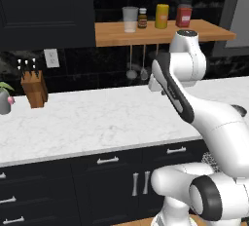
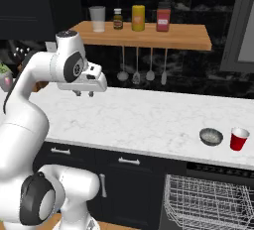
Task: Pick up the cup and bowl from the counter, place them in the dishwasher, and close the dishwasher door.
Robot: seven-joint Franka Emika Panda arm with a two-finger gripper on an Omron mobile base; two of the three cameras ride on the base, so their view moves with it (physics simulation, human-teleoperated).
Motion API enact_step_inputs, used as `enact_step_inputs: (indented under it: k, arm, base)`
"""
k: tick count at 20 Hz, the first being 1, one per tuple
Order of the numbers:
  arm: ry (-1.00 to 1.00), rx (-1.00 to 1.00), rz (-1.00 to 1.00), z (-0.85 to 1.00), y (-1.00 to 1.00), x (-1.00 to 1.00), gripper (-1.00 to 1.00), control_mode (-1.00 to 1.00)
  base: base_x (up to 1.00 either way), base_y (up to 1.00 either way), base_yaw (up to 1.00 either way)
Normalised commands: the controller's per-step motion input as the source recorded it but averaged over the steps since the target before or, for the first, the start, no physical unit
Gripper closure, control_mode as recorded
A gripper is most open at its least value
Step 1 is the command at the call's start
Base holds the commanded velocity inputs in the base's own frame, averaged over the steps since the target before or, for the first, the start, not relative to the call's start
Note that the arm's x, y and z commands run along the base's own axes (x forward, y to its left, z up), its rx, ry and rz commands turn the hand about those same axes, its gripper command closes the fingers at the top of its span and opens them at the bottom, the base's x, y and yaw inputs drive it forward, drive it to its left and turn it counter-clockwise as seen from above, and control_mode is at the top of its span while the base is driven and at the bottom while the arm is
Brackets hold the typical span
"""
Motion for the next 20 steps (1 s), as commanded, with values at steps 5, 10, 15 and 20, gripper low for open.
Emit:
enact_step_inputs:
  k: [5,10,15,20]
  arm:
    - [0.0,0.0,0.02,0.0,0.08,-0.51,-1.0,-1.0]
    - [0.0,0.08,0.01,-0.12,0.12,-0.88,-1.0,-1.0]
    - [0.0,0.01,0.0,-0.21,0.0,-0.6,-1.0,-1.0]
    - [0.0,0.01,-0.02,-0.15,0.15,0.02,-1.0,1.0]
  base:
    - [0.0,0.0,0.0]
    - [0.0,0.0,0.0]
    - [0.0,0.0,0.0]
    - [0.04,0.12,-0.04]
